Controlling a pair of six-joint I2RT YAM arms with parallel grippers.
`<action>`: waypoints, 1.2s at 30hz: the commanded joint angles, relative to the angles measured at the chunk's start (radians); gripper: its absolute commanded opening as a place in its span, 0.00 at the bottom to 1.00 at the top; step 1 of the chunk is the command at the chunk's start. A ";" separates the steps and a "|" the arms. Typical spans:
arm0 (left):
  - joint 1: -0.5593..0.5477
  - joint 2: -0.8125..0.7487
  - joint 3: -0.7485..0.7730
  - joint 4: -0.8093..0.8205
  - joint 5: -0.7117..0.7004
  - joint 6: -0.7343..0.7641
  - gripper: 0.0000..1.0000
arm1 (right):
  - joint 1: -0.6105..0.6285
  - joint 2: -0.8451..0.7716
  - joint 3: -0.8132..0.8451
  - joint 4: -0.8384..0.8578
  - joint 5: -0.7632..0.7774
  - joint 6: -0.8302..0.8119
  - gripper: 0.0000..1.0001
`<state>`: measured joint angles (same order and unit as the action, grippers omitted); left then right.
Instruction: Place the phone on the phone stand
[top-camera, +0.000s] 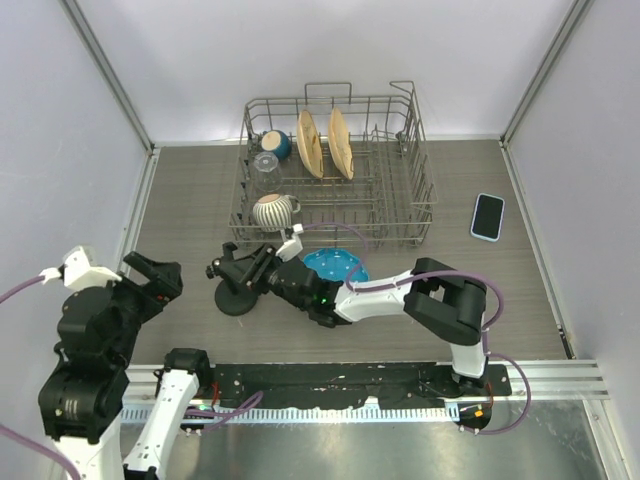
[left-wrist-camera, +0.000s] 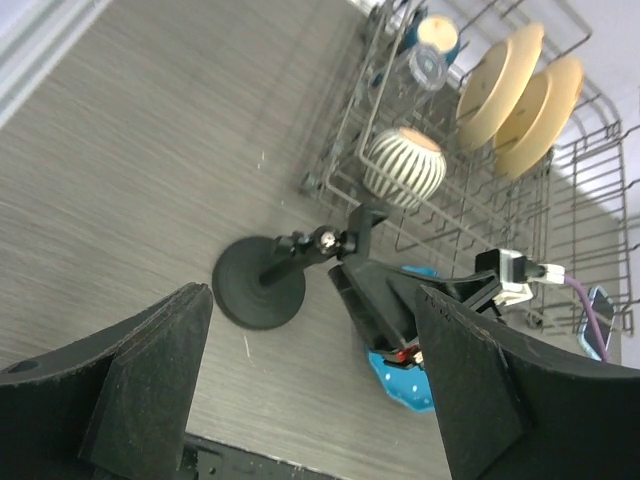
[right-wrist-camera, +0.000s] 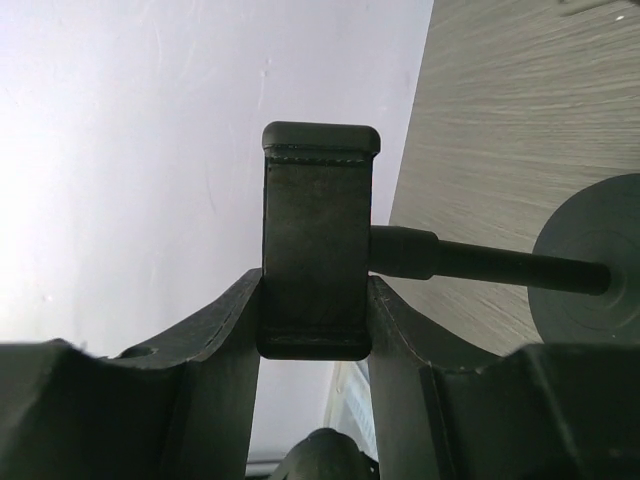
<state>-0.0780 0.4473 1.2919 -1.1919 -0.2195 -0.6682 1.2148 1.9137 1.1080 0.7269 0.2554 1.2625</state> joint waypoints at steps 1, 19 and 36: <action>0.003 0.024 -0.091 0.057 0.088 0.007 0.86 | 0.008 -0.064 -0.080 0.212 0.203 0.060 0.01; -0.039 0.018 -0.393 0.207 0.186 0.033 0.89 | 0.008 -0.232 -0.183 0.149 0.278 -0.199 0.84; -0.340 0.333 -0.315 0.305 0.080 0.067 0.84 | -0.253 -0.600 -0.359 0.098 0.381 -0.693 0.84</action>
<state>-0.3157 0.7471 0.8989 -0.9543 -0.0483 -0.6144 1.0248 1.3746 0.7948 0.8356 0.6312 0.6655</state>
